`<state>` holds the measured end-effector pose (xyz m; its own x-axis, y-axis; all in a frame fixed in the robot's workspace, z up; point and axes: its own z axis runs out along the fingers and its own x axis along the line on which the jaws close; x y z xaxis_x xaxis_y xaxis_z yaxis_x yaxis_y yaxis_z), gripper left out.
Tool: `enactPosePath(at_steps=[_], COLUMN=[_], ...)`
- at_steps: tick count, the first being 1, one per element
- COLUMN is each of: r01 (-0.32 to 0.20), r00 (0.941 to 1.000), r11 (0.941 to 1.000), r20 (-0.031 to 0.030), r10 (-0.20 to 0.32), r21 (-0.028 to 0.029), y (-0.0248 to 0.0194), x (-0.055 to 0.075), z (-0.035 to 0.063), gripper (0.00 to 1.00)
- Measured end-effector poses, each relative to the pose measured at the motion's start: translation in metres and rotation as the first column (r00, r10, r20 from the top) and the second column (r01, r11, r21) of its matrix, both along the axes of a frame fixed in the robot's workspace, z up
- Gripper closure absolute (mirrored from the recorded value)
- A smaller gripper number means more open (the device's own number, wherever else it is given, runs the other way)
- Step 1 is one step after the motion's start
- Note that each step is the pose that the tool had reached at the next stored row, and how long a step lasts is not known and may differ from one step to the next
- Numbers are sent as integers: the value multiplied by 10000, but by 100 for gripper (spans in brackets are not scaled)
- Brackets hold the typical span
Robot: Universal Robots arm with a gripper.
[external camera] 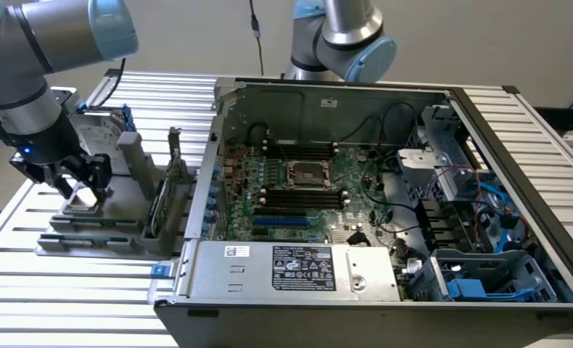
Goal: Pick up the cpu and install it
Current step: 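Pick up the cpu and move it towards the insertion slot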
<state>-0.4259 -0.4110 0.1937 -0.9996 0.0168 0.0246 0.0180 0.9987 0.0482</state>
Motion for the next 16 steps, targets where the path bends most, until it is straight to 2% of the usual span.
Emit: enactPosePath(at_steps=[1, 2, 11, 16], r01=[0, 1, 1, 4], r00=[10000, 10000, 10000, 10000], r11=[10000, 10000, 10000, 10000], r20=[-4, -7, -46, -47], r10=[0, -1, -1, -4], r21=[0, 1, 0, 2], y=[0, 0, -3, -10], x=[0, 0, 0, 1], z=[-1, -3, -60, -72], gripper=[42, 36, 36, 36])
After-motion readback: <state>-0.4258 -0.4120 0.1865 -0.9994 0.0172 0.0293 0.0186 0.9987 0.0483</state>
